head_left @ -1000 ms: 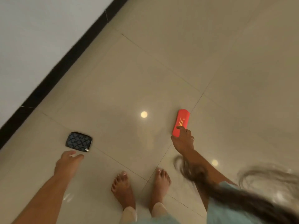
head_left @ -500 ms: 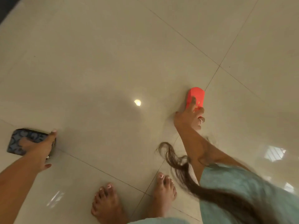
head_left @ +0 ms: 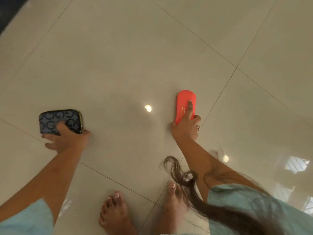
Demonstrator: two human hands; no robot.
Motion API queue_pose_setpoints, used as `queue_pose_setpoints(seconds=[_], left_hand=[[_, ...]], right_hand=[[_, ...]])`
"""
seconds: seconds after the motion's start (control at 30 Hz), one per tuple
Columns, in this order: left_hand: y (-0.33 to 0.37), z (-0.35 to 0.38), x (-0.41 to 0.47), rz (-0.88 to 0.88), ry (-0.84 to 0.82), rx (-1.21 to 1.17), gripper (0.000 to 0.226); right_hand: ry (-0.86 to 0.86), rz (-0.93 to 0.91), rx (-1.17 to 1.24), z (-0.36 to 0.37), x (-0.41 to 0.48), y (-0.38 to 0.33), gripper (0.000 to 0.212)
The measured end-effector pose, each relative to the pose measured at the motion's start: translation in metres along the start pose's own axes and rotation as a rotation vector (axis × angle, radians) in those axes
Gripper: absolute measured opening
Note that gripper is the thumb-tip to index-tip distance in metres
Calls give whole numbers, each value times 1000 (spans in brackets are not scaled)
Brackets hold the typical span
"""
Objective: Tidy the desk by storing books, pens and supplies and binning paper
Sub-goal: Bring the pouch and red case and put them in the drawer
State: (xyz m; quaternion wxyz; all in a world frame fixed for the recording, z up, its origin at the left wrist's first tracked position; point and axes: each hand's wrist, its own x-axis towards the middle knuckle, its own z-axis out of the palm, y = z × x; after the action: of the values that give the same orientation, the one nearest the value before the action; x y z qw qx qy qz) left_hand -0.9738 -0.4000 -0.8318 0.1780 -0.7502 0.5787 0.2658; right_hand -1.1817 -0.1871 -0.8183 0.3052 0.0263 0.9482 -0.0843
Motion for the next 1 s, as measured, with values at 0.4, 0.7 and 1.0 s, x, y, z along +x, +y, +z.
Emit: queue_pose_setpoints(seconds=[0.4,0.7,1.0], left_hand=[[39,6,-42,923,166,655,78],[33,-2,-14,1034,-16,924,91],[4,-53,-98,524,-248,401,90]], right_hand=[[-130,-144,43,26,-32,-40,106],[-233,-237,76,43,-54,-62,100],[-324,-189,23,-2,-123,-60,90]])
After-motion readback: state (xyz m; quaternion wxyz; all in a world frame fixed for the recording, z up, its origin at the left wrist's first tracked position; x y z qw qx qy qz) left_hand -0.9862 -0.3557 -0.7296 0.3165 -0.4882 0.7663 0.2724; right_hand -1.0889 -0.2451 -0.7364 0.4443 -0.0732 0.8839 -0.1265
